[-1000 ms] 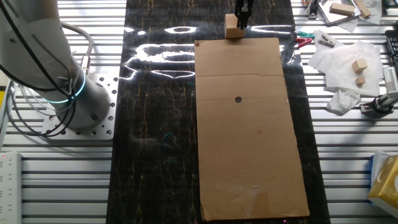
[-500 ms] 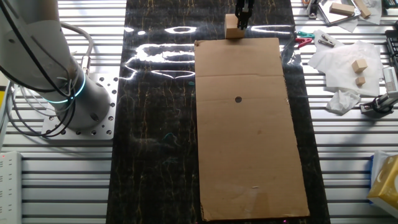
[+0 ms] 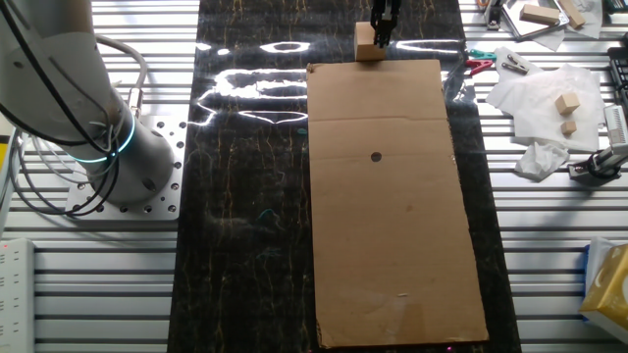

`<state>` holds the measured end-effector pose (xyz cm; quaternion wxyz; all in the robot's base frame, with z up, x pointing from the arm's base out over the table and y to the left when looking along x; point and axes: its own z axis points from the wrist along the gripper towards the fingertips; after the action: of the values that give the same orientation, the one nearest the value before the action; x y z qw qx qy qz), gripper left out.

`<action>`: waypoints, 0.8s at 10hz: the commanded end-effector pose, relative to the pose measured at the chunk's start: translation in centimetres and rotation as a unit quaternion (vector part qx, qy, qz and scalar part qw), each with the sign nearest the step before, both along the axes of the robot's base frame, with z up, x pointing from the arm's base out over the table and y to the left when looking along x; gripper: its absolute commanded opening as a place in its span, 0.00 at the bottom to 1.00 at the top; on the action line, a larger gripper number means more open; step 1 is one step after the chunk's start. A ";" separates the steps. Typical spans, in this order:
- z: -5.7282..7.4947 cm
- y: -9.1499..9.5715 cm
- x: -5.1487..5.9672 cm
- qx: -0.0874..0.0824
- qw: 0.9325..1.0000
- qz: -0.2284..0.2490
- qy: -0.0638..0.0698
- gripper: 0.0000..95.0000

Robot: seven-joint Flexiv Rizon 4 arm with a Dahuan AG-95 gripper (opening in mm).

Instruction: Grab the block and place it at the designated location

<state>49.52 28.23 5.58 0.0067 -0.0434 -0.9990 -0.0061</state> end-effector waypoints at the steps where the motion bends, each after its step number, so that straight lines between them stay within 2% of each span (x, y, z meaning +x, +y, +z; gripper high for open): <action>1: -0.1 0.0 0.0 0.000 1.000 0.000 0.001 0.60; 4: -0.2 0.0 -0.1 -0.001 1.000 0.002 0.001 0.60; 7: -0.1 0.0 0.0 -0.001 1.000 0.002 0.001 0.00; 8: -0.1 0.0 0.0 -0.002 1.000 0.002 0.001 0.00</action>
<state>49.48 28.28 5.47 0.0073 -0.0415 -0.9991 -0.0047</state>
